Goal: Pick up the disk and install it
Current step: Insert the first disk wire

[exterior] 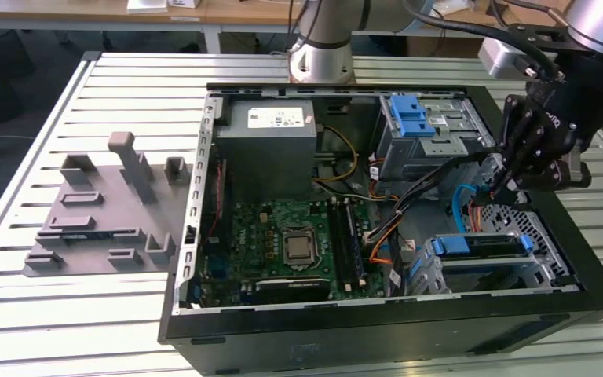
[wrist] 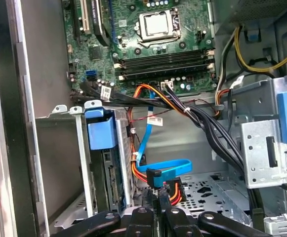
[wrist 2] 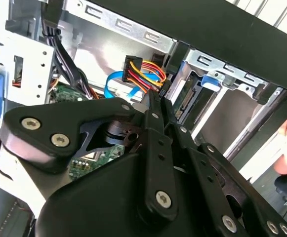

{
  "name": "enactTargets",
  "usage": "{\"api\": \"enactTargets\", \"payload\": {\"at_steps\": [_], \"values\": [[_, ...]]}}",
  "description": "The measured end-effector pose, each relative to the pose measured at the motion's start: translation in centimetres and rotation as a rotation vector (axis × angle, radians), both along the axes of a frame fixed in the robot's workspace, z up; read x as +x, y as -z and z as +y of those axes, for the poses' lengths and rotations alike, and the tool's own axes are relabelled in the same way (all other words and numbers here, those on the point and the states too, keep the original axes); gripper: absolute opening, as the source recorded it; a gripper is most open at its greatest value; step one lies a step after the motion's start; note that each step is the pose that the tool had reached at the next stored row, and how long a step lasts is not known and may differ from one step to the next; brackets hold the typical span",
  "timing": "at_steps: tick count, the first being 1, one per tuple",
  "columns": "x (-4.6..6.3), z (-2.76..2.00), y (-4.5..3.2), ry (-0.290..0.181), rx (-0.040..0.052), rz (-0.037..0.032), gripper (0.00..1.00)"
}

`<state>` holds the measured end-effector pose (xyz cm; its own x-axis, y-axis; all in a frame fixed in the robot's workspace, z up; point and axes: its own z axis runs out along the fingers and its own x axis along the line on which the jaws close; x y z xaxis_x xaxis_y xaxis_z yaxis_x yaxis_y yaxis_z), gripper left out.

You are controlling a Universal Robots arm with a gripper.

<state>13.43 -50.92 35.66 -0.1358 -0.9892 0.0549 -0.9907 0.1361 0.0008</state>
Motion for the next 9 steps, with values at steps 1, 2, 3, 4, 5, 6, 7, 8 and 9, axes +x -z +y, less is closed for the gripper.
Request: {"api": "enactTargets", "payload": {"at_steps": [1,2,3,4,5,6,7,8,9], "values": [[0.00,-0.08,0.01,-0.001,0.0001,0.0000,0.16],[0.00,-0.19,0.02,-0.001,0.0001,0.0000,0.16],[0.00,-0.31,0.03,-0.002,0.0001,0.0000,0.16],[-0.01,-0.41,0.04,-0.003,0.0002,0.0000,0.16],[-0.01,-0.49,0.05,-0.003,0.0001,0.0000,0.16],[-0.01,-0.55,0.06,-0.003,0.0001,0.0000,0.16],[-0.01,-0.61,0.07,-0.003,0.0001,-0.0001,0.16],[-0.01,-0.68,0.07,-0.003,0.0001,0.0000,0.16],[-0.01,-0.74,0.07,-0.003,0.0000,-0.0001,0.16]]}}
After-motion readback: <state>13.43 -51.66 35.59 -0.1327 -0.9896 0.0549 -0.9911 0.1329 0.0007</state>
